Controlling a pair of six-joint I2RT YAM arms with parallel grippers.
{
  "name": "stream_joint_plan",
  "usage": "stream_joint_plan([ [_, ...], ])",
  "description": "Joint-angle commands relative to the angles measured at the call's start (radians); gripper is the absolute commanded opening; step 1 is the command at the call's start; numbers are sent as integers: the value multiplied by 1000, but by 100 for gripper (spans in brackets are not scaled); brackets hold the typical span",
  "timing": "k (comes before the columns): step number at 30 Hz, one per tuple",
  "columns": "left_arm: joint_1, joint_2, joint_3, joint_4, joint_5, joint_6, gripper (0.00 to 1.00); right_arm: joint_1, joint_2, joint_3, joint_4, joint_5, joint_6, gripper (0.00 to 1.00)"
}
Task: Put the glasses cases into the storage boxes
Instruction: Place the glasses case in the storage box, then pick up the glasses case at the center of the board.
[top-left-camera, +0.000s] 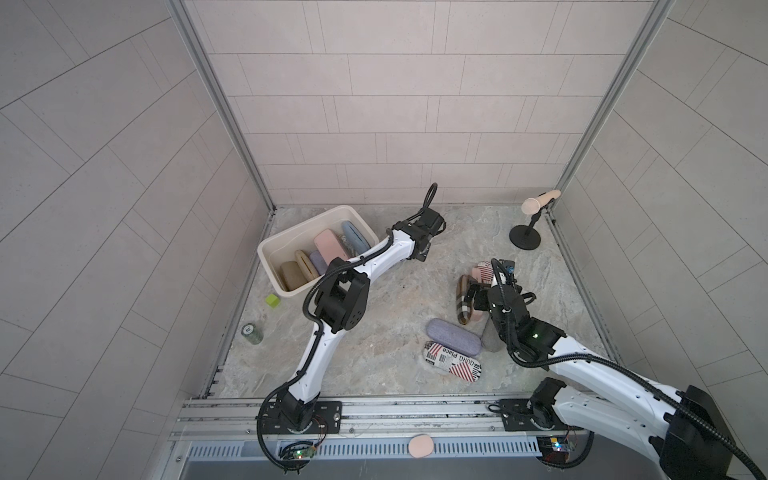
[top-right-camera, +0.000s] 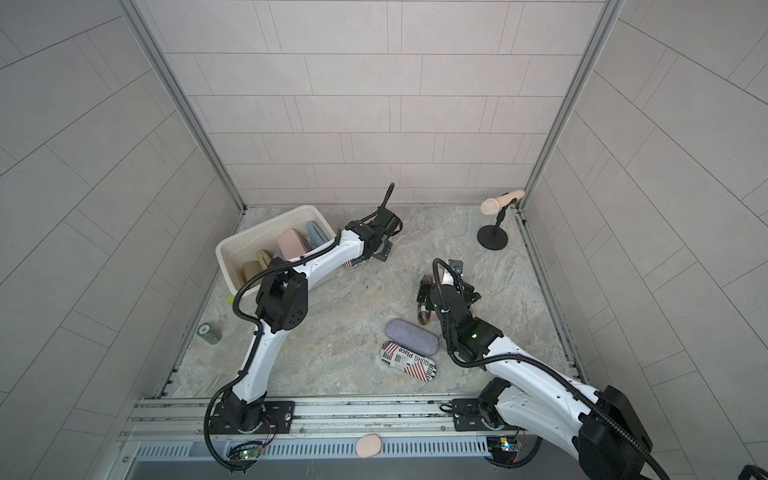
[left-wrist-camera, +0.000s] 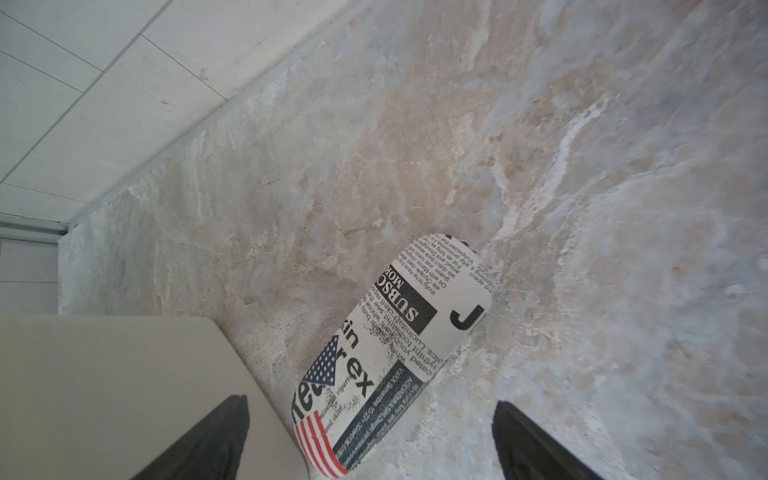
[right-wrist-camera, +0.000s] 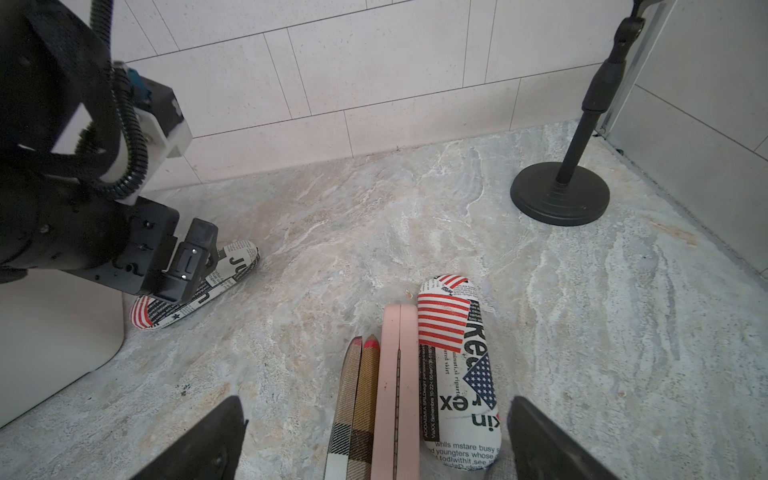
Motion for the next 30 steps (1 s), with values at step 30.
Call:
stream_joint_plan([
  [30,21,62,0,-134,460,-91,87,-5,7,-1,-14,10,21,100],
])
